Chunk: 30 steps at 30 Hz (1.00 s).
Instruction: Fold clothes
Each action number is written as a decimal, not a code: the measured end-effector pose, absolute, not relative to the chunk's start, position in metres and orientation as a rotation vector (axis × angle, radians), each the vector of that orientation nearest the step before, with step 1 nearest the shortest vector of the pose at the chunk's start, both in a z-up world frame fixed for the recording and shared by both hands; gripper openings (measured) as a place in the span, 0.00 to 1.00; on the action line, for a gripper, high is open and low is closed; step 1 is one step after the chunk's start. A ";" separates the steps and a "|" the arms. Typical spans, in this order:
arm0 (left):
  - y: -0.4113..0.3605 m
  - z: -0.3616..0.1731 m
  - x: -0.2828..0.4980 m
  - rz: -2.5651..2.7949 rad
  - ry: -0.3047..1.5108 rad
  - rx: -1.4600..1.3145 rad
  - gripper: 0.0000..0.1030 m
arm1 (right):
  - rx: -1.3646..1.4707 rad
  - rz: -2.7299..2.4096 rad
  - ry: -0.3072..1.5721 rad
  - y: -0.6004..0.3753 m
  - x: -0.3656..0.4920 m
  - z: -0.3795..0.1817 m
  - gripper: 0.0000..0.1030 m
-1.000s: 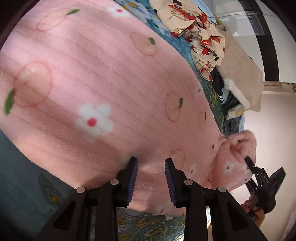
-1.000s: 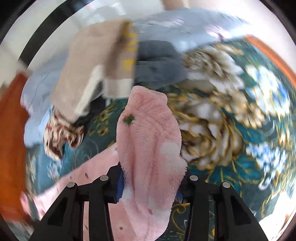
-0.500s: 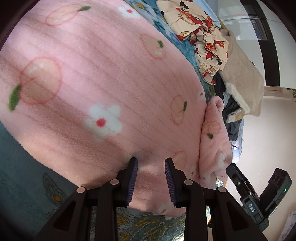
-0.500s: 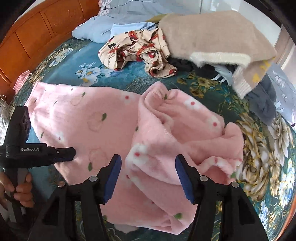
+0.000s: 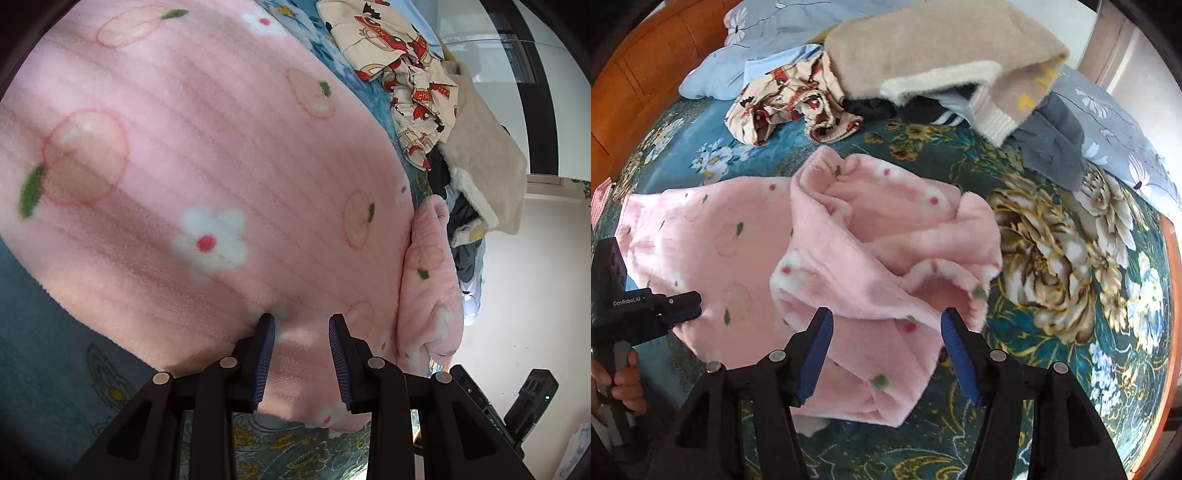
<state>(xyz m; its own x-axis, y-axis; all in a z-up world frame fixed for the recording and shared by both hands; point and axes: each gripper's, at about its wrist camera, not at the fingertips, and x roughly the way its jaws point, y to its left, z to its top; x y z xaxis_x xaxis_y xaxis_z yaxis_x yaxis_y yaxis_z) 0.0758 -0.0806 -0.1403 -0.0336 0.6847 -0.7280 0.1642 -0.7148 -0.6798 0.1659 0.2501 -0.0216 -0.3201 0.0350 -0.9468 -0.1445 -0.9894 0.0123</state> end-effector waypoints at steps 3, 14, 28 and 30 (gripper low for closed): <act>-0.081 -0.140 0.076 1.800 -0.890 -1.858 0.33 | -1.810 2.363 0.389 0.278 0.177 -0.038 0.60; -0.081 -0.140 0.076 1.808 -0.889 -1.859 0.33 | -1.400 2.106 1.451 0.363 0.188 -0.084 0.72; -0.078 -0.143 0.074 1.792 -0.909 -1.865 0.33 | -1.476 2.303 0.988 0.344 0.130 -0.009 0.16; -0.078 -0.143 0.073 1.790 -0.910 -1.864 0.33 | -1.478 2.434 0.852 0.323 0.102 0.014 0.16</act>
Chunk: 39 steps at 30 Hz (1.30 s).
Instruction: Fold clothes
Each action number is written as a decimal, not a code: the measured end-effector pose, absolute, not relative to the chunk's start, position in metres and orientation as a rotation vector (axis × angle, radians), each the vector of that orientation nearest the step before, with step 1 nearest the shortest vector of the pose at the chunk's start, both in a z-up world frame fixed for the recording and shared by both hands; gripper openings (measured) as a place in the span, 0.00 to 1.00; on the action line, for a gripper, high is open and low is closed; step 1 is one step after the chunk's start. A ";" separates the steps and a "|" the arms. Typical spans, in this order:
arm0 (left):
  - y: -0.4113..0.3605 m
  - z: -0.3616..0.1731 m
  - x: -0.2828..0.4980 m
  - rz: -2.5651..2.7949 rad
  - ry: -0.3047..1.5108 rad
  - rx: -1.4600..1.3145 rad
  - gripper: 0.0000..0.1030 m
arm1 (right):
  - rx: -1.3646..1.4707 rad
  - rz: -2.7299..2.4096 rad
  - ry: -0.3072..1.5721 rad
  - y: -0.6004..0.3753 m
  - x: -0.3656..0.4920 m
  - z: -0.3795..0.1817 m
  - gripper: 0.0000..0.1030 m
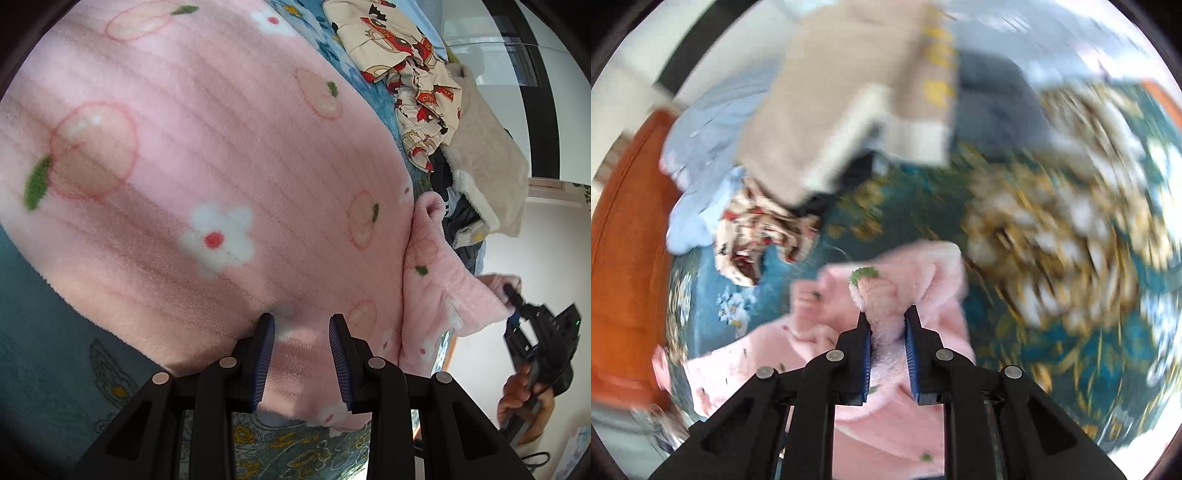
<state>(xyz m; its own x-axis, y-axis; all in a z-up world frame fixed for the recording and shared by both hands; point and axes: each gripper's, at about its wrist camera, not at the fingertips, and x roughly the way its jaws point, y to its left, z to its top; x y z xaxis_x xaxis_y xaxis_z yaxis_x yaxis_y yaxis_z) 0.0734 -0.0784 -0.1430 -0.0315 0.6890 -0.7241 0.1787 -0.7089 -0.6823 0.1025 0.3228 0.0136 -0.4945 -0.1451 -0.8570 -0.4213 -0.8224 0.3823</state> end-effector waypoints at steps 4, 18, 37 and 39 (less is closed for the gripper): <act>-0.079 -0.144 0.073 1.788 -0.913 -1.862 0.33 | -1.620 2.528 0.655 0.271 0.030 0.018 0.16; -0.074 -0.142 0.069 1.779 -0.912 -1.842 0.39 | -2.042 2.557 0.219 0.163 -0.029 -0.037 0.66; -0.141 -0.128 0.066 2.082 -0.991 -1.794 0.43 | -1.978 2.435 -0.572 0.110 0.055 -0.077 0.54; -0.142 -0.128 0.066 2.078 -1.001 -1.793 0.43 | -2.005 2.405 -0.543 0.119 0.054 -0.073 0.40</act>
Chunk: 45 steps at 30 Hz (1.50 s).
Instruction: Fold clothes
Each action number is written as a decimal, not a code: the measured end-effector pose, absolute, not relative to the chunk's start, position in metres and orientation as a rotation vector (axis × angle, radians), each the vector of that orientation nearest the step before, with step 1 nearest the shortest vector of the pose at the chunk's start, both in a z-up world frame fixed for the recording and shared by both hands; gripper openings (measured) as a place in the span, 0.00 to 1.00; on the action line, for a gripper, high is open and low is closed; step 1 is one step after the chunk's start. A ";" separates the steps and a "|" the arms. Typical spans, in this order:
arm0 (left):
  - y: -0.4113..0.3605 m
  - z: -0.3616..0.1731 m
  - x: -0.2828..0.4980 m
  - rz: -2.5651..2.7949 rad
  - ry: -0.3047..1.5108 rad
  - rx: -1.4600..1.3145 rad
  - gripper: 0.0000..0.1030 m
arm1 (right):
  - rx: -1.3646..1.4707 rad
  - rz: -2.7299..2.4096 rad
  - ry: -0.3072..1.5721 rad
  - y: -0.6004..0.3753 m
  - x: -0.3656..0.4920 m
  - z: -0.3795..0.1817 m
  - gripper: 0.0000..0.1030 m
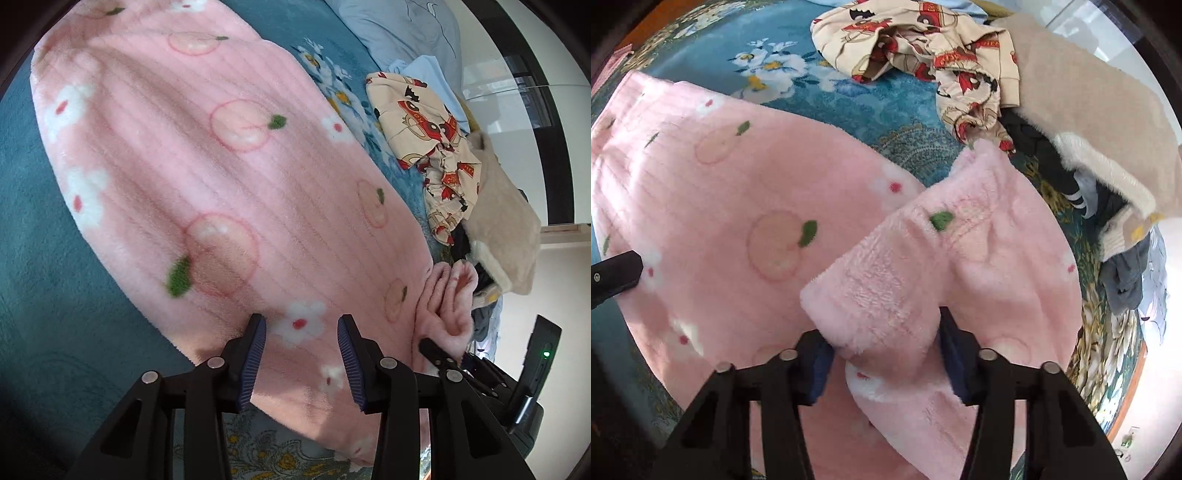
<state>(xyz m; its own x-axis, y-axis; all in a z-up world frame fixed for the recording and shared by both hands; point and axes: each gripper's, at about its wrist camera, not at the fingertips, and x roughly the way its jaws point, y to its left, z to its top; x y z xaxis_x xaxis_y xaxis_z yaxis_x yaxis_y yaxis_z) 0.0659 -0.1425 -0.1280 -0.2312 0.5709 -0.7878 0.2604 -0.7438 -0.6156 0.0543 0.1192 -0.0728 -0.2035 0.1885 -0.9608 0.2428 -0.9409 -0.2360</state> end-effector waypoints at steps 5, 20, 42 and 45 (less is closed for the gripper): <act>-0.149 -0.127 0.069 2.061 -1.033 -1.791 0.43 | 1.916 -2.492 -0.062 0.202 0.056 -0.002 0.28; -0.147 -0.128 0.072 2.051 -1.041 -1.807 0.43 | 2.014 -2.772 -1.523 0.468 0.265 -0.051 0.27; -0.155 -0.115 0.066 2.098 -1.070 -1.692 0.43 | 2.059 -3.027 -1.734 0.482 0.287 -0.016 0.46; -0.188 -0.099 0.064 2.214 -1.168 -1.574 0.43 | 1.986 -3.112 -1.469 0.457 0.248 0.005 0.46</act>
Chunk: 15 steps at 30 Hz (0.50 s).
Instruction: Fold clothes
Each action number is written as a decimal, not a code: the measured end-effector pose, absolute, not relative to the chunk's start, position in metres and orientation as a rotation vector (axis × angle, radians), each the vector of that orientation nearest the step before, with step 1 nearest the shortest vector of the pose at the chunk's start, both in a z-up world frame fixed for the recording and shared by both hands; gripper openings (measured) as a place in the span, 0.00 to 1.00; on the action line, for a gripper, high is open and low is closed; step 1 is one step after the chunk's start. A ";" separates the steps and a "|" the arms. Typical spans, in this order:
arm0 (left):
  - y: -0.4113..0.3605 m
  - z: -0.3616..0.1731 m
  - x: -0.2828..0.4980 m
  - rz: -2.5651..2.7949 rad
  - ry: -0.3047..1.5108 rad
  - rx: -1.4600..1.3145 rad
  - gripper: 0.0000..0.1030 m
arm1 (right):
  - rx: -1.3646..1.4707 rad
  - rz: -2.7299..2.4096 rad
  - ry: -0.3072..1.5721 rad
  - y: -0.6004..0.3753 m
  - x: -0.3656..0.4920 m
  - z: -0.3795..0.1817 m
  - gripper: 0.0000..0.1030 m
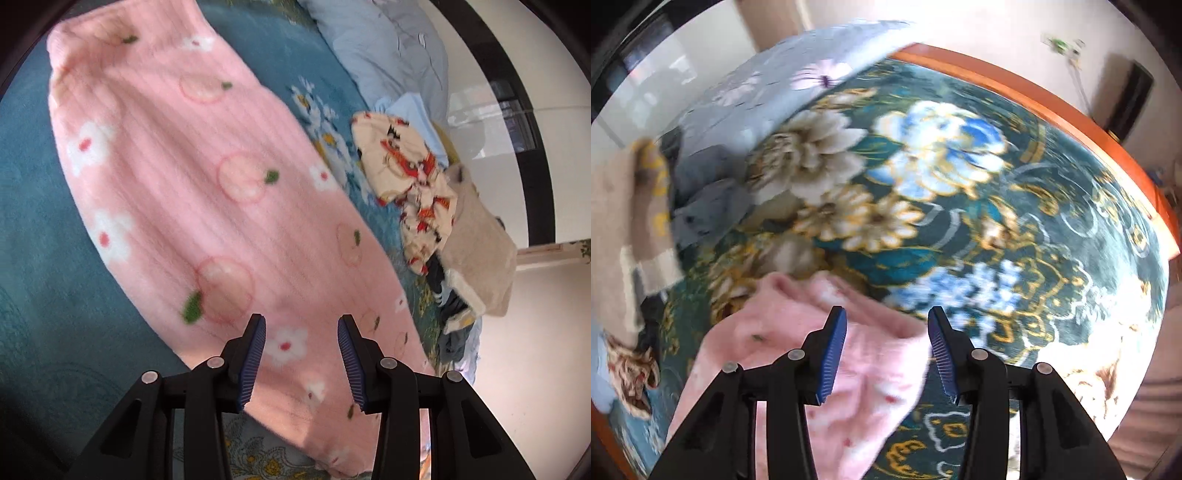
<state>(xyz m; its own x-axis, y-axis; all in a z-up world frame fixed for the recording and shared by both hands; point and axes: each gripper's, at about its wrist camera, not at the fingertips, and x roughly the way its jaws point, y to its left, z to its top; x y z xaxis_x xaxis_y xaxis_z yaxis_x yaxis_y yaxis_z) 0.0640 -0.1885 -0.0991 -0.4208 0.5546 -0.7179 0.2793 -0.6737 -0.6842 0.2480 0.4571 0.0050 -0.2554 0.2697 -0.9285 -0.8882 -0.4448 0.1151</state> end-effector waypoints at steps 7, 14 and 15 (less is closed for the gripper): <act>-0.326 -0.110 0.057 2.446 -1.635 -1.485 0.50 | -1.783 2.382 0.558 0.265 0.086 -0.031 0.60; -0.395 -0.123 0.017 2.503 -1.669 -1.516 0.56 | -2.082 2.509 0.284 0.157 0.066 -0.060 0.60; -0.399 -0.124 0.013 2.519 -1.649 -1.536 0.53 | -2.090 2.507 0.241 0.154 0.066 -0.061 0.60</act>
